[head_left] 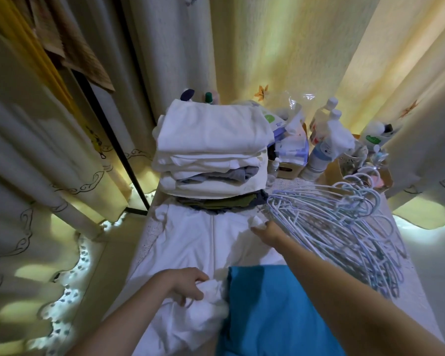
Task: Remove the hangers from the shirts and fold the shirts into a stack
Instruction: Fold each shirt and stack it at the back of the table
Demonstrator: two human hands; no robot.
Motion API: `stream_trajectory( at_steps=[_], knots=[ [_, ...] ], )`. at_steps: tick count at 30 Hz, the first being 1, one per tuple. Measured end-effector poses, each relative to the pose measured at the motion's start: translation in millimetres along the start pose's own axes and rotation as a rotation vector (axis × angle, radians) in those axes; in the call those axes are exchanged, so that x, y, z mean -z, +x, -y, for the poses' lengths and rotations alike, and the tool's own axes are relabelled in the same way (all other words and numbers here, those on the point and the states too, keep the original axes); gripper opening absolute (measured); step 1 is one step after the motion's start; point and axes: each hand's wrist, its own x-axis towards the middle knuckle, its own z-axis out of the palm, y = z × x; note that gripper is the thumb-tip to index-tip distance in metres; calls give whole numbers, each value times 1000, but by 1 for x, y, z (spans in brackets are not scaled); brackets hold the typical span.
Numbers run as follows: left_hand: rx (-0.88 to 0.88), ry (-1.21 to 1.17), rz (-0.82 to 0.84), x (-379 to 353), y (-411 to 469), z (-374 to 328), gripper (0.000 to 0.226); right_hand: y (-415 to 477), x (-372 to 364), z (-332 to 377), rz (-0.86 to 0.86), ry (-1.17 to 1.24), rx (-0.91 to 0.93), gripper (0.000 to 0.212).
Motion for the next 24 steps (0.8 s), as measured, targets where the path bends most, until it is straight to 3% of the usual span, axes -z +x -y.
stream_trajectory(
  at_steps=[3,5,8,10,11,13,15,19,21,24],
  knots=[
    [-74,86,-26,11,4,5,48,-2,-5,9,36,-28,-12,54],
    [-122,-79,-112,20,7,6,43,-8,-7,21,53,-30,76,26],
    [-257,-314,-546,42,7,7,34,-27,-18,51,145,-126,356,48],
    [-317,-155,-830,63,0,7,42,-44,-26,67,211,-273,551,52],
    [-359,-65,-879,72,-5,6,49,-51,-28,70,228,-375,631,52],
    [-466,71,-813,84,-17,2,62,-57,-22,71,258,-503,712,52],
    [-521,168,-702,88,-23,-7,67,-58,-13,65,272,-479,703,52],
    [-455,244,-590,84,-14,-23,66,-63,-2,57,224,-287,538,48],
    [-430,264,-572,81,-9,-31,68,-68,-6,53,201,-108,414,33],
    [-407,275,-514,71,0,-40,70,-74,-24,46,300,-191,392,30]
  ],
)
